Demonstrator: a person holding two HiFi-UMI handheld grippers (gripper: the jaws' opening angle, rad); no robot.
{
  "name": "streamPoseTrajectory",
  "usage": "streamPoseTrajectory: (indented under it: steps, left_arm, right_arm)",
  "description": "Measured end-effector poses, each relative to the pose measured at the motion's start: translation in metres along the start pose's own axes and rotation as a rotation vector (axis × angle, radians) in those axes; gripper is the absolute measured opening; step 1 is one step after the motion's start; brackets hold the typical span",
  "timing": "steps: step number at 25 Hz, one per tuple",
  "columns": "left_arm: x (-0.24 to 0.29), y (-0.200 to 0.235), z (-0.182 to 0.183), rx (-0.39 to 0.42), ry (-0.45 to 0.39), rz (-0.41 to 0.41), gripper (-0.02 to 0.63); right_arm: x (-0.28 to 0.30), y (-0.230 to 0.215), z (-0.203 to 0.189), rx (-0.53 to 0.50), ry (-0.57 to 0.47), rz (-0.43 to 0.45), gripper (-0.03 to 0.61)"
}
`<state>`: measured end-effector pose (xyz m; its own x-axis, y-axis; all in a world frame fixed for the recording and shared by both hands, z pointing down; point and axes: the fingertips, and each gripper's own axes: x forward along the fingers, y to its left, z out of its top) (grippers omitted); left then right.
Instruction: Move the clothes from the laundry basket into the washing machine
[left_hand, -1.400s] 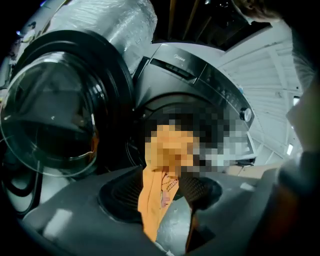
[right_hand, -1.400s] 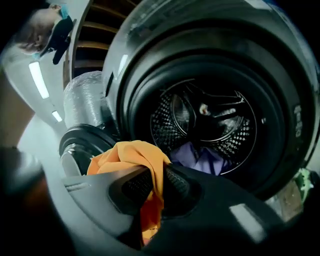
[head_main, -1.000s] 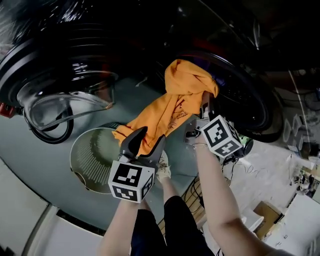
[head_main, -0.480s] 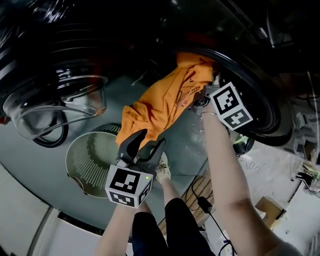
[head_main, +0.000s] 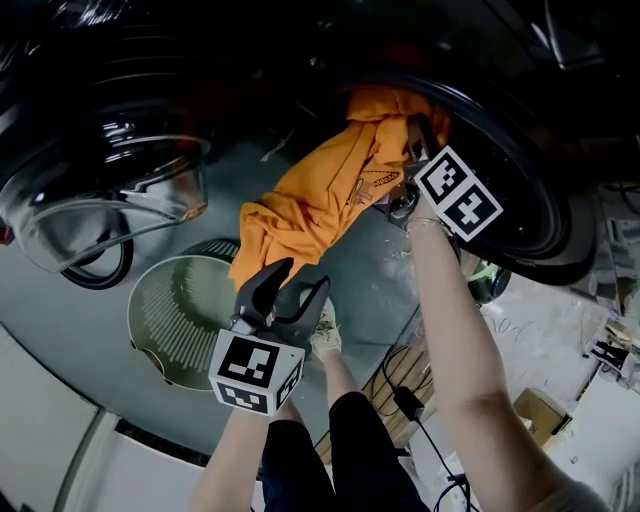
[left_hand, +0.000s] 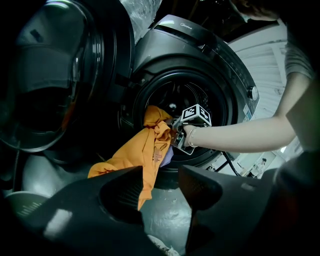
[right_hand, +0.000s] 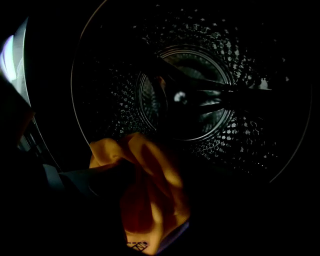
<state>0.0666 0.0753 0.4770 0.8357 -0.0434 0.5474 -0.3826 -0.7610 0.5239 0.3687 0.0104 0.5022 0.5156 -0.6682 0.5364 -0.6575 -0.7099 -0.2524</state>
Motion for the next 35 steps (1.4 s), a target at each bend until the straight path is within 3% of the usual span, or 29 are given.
streamPoseTrajectory:
  steps: [2,7,12,20,23,27,30,33,35]
  left_arm:
    - [-0.002,-0.001,0.001,-0.003,-0.006,0.006,0.204]
    - [-0.012,0.003,-0.002,-0.024,-0.013,0.031,0.204]
    - [-0.024,0.009,-0.011,-0.024,-0.009,0.045,0.204]
    - [-0.026,0.036,-0.035,-0.053,-0.023,0.087,0.204]
    - [-0.026,0.042,-0.038,-0.054,-0.039,0.096,0.204]
    - [-0.025,0.045,-0.041,-0.061,-0.052,0.106,0.204]
    - [-0.023,0.045,-0.043,-0.055,-0.045,0.108,0.204]
    - [-0.022,0.044,-0.044,-0.056,-0.038,0.106,0.204]
    - [-0.021,0.043,-0.042,-0.055,-0.038,0.106,0.204]
  right_arm:
    - [-0.014,0.003,0.001,0.011,-0.01,0.021,0.417]
    - [-0.07,0.035,-0.024,0.032,-0.003,0.162,0.428]
    - [-0.115,0.061,-0.108,0.166,0.138,0.269,0.459]
    - [-0.119,0.068,-0.214,0.235,0.297,0.348,0.54]
    - [-0.11,0.066,-0.241,0.332,0.337,0.394,0.561]
    - [-0.109,0.087,-0.269,0.533,0.427,0.524,0.563]
    - [-0.111,0.099,-0.283,0.552,0.486,0.557,0.48]
    - [-0.113,0.106,-0.272,0.506,0.453,0.575,0.249]
    - [-0.115,0.112,-0.262,0.424,0.437,0.587,0.166]
